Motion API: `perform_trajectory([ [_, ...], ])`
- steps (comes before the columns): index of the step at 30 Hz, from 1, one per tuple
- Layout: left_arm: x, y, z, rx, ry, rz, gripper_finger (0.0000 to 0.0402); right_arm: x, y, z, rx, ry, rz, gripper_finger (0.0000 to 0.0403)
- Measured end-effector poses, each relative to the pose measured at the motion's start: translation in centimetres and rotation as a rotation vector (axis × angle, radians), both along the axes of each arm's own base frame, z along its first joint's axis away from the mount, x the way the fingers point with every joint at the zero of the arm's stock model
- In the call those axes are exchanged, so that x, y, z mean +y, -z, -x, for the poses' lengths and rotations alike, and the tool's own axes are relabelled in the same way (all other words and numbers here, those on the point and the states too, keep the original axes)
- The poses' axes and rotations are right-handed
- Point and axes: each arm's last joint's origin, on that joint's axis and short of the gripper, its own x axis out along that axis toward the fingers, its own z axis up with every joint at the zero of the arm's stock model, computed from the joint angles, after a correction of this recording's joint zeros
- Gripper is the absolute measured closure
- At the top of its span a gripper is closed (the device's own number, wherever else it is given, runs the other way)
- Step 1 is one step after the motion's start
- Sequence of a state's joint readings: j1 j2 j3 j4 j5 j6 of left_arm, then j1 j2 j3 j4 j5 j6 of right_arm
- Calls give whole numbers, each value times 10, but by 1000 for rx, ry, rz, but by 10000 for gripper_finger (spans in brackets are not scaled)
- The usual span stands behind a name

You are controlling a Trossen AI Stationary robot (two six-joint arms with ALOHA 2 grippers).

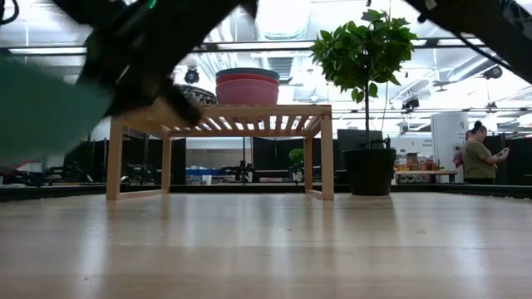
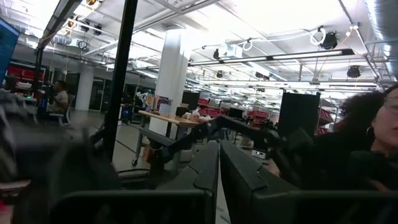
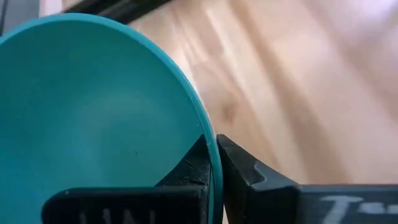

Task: Place and stack bowls onto a shelf
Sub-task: Stack the dark green bowl on top of the blue bowl on the shelf

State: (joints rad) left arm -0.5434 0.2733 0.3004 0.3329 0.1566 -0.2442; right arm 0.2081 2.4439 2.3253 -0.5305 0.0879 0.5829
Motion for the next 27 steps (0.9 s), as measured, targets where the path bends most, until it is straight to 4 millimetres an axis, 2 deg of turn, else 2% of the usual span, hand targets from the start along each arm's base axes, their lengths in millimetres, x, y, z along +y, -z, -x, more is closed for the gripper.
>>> perform_trajectory([
  [3,0,0,0,0,1,0,402,-13,-40,15,5,20,33,393],
  [6,0,0,0,1,1,-1,402,-31,-84,33,-21,84,142,393],
  [11,0,0,0,-5,0,2,402,-71,-162,72,-113,258,361,394],
  [15,0,0,0,-5,0,2,402,-107,-212,103,-181,397,503,394],
  [20,0,0,0,-9,-3,-4,402,-162,-246,134,-191,541,596,394],
  [23,0,0,0,-15,-20,-9,402,-195,-251,145,-170,611,626,394],
  [27,0,0,0,-12,-24,-10,402,-235,-247,150,-139,633,615,394],
])
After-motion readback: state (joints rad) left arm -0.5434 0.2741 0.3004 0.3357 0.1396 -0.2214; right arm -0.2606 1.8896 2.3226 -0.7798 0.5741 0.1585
